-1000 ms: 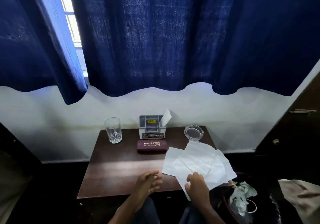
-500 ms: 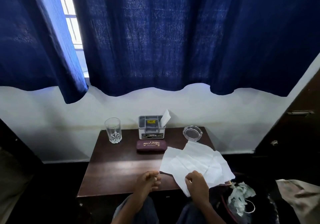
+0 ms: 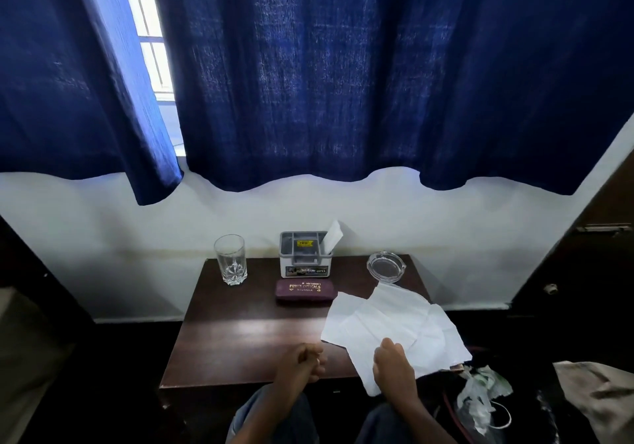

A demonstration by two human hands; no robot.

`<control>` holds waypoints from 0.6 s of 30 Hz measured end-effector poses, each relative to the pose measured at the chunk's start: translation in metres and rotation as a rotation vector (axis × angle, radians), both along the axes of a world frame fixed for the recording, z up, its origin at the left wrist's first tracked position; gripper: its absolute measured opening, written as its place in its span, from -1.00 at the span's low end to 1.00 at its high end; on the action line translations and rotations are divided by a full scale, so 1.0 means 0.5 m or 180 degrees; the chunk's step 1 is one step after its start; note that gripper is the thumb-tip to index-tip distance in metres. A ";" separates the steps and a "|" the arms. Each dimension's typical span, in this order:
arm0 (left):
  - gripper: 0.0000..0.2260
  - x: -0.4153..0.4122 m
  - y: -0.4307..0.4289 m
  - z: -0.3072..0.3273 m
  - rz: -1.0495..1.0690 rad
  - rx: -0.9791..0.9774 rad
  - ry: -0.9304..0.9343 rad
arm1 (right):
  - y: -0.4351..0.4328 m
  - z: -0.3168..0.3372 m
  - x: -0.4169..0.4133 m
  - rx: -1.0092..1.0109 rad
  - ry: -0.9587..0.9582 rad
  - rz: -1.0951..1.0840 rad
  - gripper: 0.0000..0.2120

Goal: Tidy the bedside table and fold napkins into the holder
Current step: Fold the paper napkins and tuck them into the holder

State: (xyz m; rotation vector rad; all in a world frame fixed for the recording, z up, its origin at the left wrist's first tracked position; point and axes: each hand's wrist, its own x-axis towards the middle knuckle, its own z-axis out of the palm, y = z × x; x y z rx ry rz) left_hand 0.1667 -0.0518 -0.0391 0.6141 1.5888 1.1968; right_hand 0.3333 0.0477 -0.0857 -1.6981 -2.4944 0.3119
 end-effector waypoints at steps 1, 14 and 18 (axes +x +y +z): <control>-0.79 -0.001 0.000 -0.001 -0.0008 -0.0022 0.0036 | -0.001 0.002 0.000 0.0033 0.0015 0.0012 -0.81; -0.86 0.005 0.001 0.004 -0.0071 -0.0105 0.0065 | 0.030 0.067 0.004 -0.0565 0.1236 -0.0398 -0.75; -0.88 0.009 0.010 0.021 0.0021 -0.0228 -0.0127 | 0.035 0.098 -0.004 -0.0819 0.1633 -0.0369 -0.66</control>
